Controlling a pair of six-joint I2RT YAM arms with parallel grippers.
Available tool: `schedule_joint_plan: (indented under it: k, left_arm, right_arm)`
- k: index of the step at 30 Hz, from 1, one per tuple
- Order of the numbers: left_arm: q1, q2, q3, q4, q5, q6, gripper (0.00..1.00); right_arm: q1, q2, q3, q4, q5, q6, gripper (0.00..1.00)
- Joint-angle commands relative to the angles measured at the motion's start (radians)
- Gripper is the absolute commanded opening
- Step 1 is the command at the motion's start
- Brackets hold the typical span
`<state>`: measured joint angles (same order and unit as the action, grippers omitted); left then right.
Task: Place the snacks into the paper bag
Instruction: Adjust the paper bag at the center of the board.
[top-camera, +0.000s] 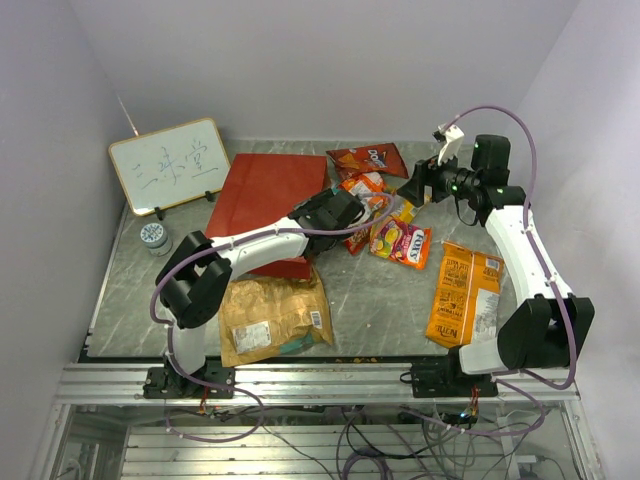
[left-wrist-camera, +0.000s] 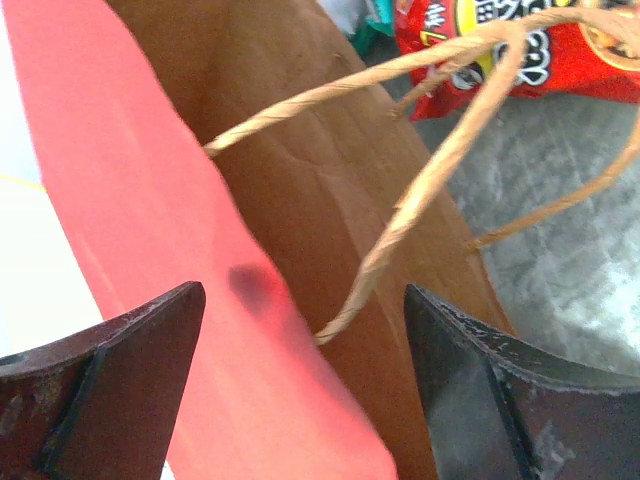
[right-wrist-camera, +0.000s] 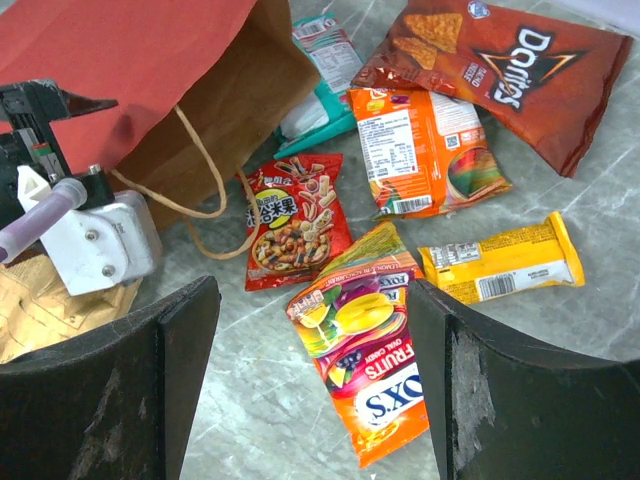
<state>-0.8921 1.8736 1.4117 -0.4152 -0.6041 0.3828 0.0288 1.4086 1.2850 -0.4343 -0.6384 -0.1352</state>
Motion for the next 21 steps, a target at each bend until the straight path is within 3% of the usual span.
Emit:
schedule_joint_plan:
  k: [1,7,21]
  left_arm:
    - [0.0,-0.013,0.01,0.087,-0.083,0.057,0.9]
    - [0.017,0.001,0.041,0.085,-0.059,0.051,0.76]
    - [0.039,-0.089,0.089,0.053,-0.074,0.049,0.2]
  right_arm:
    - [-0.012,-0.013,-0.016,0.027,-0.041,0.016,0.76]
    - [-0.015,-0.018,-0.022,0.025,-0.048,0.016,0.76]
    - [-0.018,-0.034,-0.034,0.039,-0.053,0.022,0.77]
